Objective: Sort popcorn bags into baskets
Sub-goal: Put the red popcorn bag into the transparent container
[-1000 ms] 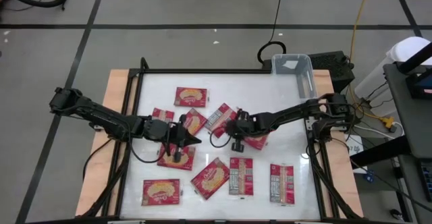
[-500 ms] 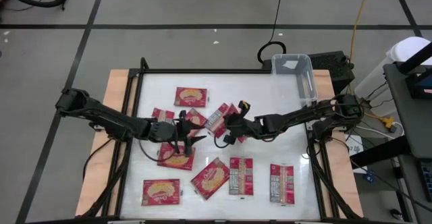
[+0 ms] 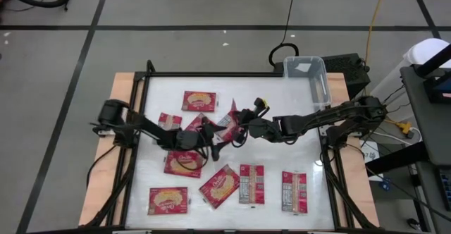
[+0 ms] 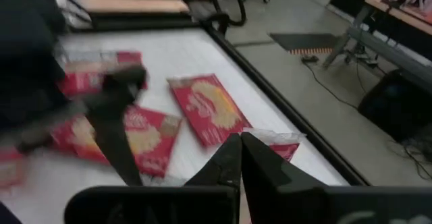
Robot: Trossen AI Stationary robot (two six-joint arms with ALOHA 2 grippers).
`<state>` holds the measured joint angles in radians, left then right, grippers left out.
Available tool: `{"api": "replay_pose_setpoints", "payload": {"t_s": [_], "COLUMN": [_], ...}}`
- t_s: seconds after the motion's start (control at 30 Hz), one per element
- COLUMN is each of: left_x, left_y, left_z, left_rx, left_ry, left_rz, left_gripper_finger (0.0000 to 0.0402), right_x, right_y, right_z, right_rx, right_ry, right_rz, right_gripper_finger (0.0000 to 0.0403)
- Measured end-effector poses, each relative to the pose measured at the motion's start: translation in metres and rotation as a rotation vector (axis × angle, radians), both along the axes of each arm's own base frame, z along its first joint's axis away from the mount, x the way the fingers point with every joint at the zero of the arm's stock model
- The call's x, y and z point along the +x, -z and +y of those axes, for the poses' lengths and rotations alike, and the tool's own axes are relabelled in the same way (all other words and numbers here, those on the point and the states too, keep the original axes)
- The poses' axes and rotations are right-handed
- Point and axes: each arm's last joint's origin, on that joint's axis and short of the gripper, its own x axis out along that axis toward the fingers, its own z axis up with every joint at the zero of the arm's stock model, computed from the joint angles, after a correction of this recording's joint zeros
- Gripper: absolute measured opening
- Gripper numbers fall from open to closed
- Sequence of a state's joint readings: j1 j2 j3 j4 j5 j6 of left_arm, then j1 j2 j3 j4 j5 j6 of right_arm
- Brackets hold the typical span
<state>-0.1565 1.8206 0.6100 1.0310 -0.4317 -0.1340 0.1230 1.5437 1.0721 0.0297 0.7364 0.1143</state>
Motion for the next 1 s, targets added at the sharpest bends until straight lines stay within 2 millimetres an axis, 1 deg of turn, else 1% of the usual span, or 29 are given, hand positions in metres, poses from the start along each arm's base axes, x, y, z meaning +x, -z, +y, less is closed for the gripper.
{"api": "replay_pose_setpoints", "payload": {"t_s": [0.1,0.17,0.3,0.43,0.57,0.63,0.7,0.83,0.9,1.0], "left_x": [0.011,0.019,0.034,0.042,0.043,0.043,0.042,0.042,0.043,0.043], "left_y": [0.01,0.014,0.012,0.008,0.006,0.006,0.008,0.012,0.012,0.015], "left_z": [0.001,0.003,0.004,0.008,0.01,0.012,0.016,0.031,0.034,0.034], "left_rx": [0.003,-0.002,-0.019,-0.053,-0.092,-0.09,-0.08,-0.074,-0.074,-0.059], "left_ry": [-0.04,-0.079,-0.107,-0.136,-0.159,-0.205,-0.263,-0.29,-0.258,-0.231], "left_rz": [0.001,-0.001,-0.032,-0.065,-0.088,-0.09,-0.072,-0.034,-0.024,0.014], "left_gripper_finger": [0.03,0.0304,0.0312,0.0316,0.0315,0.0312,0.0305,0.0277,0.0254,0.0207], "right_x": [0.001,0.001,0.001,0.001,0.0,0.0,0.001,0.001,0.001,0.0], "right_y": [-0.001,-0.002,-0.003,-0.002,-0.003,-0.003,-0.004,-0.005,-0.005,-0.005], "right_z": [0.0,0.0,-0.001,-0.001,-0.002,-0.003,-0.003,-0.001,0.001,0.006], "right_rx": [0.0,0.003,-0.018,-0.012,-0.035,-0.036,-0.033,-0.016,-0.017,-0.017], "right_ry": [-0.001,0.009,0.047,0.052,0.095,0.098,0.098,0.097,0.09,0.076], "right_rz": [-0.015,-0.028,-0.037,-0.038,-0.042,-0.046,-0.062,-0.086,-0.084,-0.08], "right_gripper_finger": [0.0,0.0,0.0,0.0,0.0,0.0,0.0,0.0,0.0,0.0]}}
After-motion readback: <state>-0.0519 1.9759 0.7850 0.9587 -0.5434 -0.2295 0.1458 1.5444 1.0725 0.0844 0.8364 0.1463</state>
